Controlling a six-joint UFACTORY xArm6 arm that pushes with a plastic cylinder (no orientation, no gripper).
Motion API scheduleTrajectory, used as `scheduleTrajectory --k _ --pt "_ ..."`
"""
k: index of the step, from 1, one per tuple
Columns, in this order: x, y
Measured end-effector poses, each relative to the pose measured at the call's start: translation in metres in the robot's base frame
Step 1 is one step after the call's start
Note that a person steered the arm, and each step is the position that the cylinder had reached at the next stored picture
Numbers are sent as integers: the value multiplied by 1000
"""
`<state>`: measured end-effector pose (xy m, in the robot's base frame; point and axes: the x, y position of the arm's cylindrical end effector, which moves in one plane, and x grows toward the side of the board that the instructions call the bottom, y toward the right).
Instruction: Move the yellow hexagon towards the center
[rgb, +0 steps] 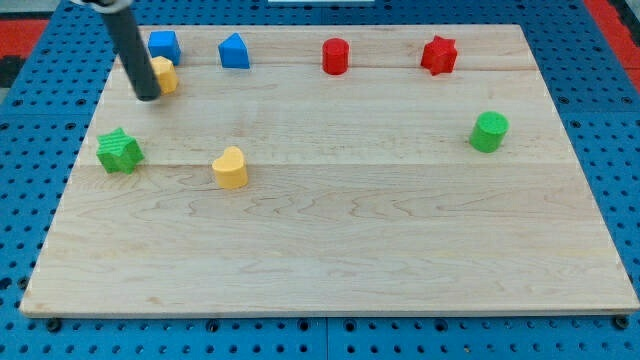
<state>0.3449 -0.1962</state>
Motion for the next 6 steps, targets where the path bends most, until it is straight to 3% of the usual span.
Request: scheduleTrajectory --k 2,3,4,6 --pt "11 -71" --pt "-44 -79" --pt "-70 -72" --pt "-18 133"
